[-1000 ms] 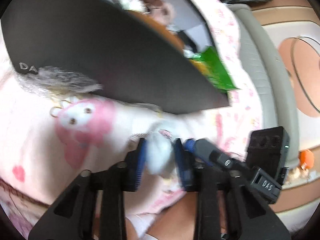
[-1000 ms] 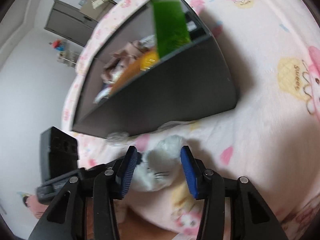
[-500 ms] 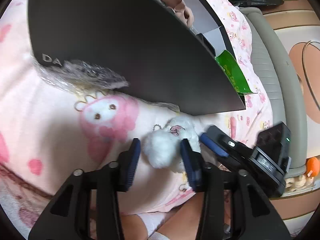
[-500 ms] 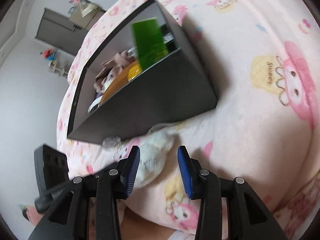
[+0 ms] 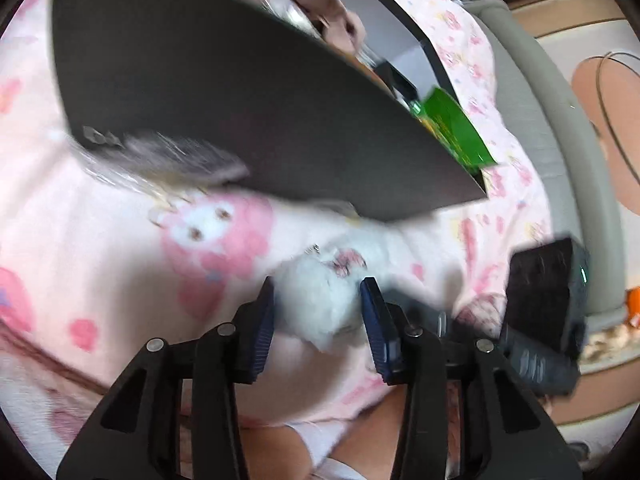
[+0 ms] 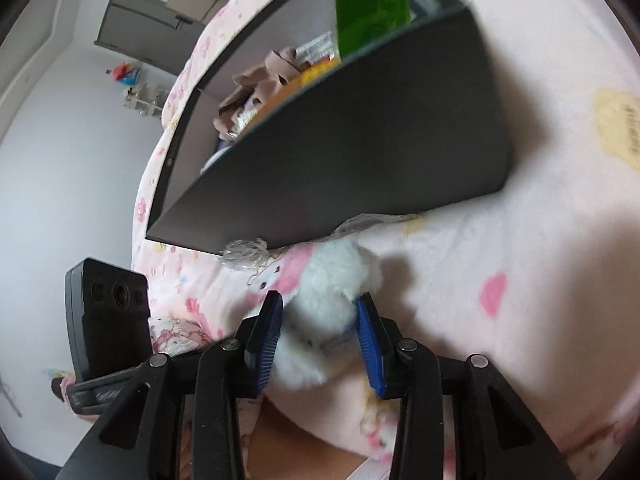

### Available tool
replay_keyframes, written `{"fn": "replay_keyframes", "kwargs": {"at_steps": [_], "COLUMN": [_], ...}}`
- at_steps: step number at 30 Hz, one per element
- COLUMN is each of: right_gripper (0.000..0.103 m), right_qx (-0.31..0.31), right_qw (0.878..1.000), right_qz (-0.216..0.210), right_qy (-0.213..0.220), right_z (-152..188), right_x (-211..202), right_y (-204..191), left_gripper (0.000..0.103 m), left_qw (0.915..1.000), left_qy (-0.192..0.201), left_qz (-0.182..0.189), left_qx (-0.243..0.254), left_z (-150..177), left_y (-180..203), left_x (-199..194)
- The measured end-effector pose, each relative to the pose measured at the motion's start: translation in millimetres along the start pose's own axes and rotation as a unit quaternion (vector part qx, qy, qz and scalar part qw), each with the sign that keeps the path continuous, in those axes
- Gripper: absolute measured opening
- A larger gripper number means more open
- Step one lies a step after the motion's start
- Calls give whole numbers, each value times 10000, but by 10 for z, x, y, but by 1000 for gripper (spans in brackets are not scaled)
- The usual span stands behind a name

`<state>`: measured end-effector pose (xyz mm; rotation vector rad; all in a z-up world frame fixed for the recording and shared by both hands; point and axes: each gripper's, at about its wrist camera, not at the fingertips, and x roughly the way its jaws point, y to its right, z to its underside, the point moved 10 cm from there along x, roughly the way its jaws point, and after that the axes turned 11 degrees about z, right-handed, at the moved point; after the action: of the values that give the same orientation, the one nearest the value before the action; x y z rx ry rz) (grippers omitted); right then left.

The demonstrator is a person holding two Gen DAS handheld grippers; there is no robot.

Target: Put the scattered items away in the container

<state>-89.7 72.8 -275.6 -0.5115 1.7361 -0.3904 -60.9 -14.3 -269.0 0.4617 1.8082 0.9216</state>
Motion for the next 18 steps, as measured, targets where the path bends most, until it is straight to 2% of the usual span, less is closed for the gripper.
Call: {"fn": "replay_keyframes", "kwargs": {"at_steps": [2,4,6,8,10,13,16,18], "right_gripper": [34,34,34,34,34,35,35,35], "right_qx": [-105,-173,-187,-149,-12,323,604,612], "right_qw": [9997,9995,9996,9997,9992,9983,9978,9979], "right_qz": [34,-24,46,202,345,448,233,160], "right_qy": [-215,-250,-194,7,177,164,108,134], "right_z": [214,334,315,168,-2,-198,-291,-279], "right_x": [25,16,-84,-149,-217,-140,-35,75], "right_y": [-109,-184,-134,-69,48,190,256,241], "left_gripper": [41,41,47,48,50,50,51,51], "left_qw": [9997,9991,9985,9985,9989,9982,9962,9961], "left_qy": [169,312,429,417,287,161,236,119], "left_qz": [-157,-244,-313,-297,-198,-41,317,449], "left_qx": [-84,-137,-159,-187,-320,-582,-781,-753], "left_z": [-67,-115,-150,-158,-151,-189,-274,-277], "left_y": [-47,-92,-108,-134,-186,-286,-300,-300], "left_x": [-84,-235,-281,-219,-174,-52,46,126]}}
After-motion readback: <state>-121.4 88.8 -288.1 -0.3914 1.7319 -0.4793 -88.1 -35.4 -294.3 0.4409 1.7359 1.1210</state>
